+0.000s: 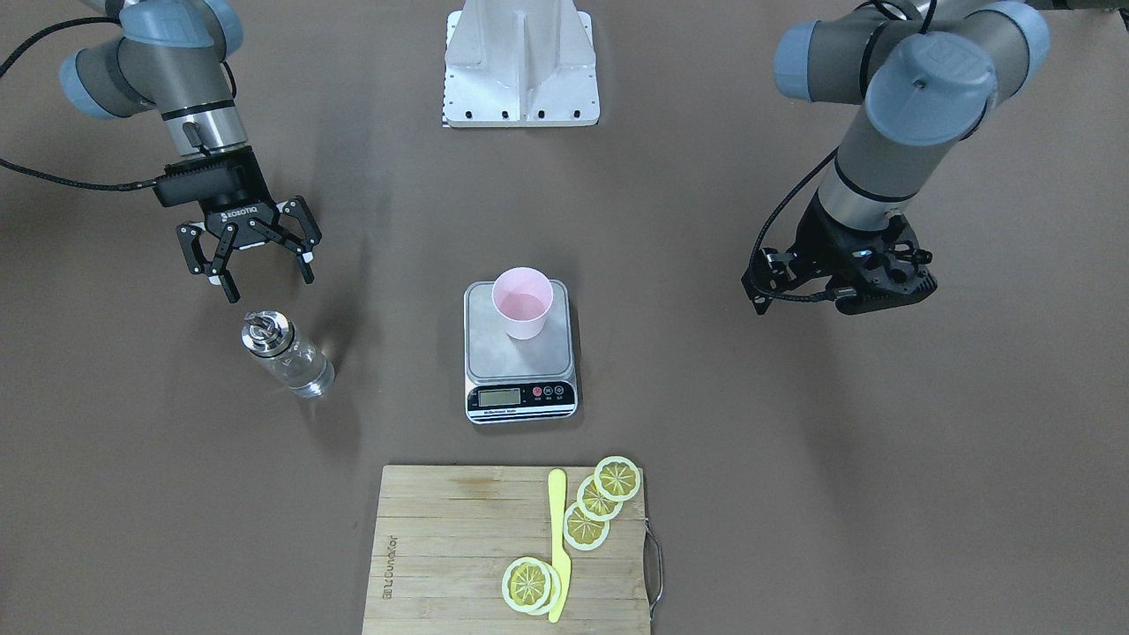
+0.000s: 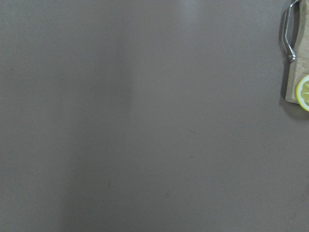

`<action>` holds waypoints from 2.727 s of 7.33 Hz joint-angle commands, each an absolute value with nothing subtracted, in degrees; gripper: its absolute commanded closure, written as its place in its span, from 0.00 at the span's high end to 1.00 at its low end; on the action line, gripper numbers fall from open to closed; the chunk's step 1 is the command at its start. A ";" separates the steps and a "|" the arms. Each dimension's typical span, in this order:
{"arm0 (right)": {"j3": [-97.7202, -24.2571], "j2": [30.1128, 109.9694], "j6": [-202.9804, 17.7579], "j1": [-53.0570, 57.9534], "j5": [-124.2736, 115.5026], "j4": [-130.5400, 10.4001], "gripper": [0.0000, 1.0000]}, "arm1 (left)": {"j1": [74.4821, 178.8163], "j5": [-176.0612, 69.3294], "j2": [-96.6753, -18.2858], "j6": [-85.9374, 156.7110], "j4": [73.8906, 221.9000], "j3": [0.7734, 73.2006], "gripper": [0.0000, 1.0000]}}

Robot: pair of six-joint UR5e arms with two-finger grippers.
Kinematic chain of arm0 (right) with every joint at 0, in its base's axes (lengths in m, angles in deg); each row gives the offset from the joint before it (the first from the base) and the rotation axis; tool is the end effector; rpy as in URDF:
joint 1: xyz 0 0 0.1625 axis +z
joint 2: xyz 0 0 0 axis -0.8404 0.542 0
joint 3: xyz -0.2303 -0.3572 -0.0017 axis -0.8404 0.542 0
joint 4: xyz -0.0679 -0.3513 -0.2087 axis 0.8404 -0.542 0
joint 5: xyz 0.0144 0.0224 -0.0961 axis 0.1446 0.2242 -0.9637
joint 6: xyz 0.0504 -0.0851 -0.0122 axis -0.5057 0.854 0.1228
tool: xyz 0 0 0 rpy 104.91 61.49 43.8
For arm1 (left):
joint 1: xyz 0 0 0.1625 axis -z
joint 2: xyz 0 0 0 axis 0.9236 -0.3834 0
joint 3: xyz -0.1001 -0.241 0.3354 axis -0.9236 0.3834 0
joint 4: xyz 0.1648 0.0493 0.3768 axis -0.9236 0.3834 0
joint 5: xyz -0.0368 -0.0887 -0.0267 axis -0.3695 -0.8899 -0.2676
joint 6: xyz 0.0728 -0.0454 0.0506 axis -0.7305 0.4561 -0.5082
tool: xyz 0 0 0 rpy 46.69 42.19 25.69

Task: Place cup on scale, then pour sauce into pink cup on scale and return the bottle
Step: 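Grasp the glass sauce bottle with the right gripper, then lift the bottle with the right gripper and carry it over the pink cup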

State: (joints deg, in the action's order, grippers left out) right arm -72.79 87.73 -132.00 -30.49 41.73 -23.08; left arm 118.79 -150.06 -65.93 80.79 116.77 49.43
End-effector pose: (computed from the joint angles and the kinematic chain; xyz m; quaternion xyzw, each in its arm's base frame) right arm -0.3864 -0.3832 0.4147 0.4062 -0.3947 0.0474 0.8227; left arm 0.3239 -0.5426 0.2890 0.0224 0.3819 -0.0962 0.9189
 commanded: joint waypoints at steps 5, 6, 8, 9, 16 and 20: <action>-60.81 80.84 -123.49 -30.82 33.94 -14.96 1.00 | 118.61 -148.90 -66.01 80.86 116.78 48.59 0.98; -59.59 79.00 -122.00 -30.21 33.85 -14.88 1.00 | 118.61 -148.90 -66.01 80.86 116.69 48.59 0.98; -57.21 77.58 -121.90 -28.80 33.94 -14.70 0.99 | 118.61 -148.90 -66.19 80.77 116.78 47.98 0.98; -57.12 77.58 -121.90 -28.36 34.11 -14.70 0.98 | 118.61 -148.90 -66.45 80.86 116.78 47.62 0.98; -58.95 69.44 -111.92 -27.39 31.94 -26.51 0.00 | 119.48 -148.90 -66.36 78.77 117.05 47.62 0.98; -66.61 63.79 -94.67 -34.39 13.87 -55.43 0.00 | 124.92 -149.52 -62.95 69.37 117.13 47.62 0.98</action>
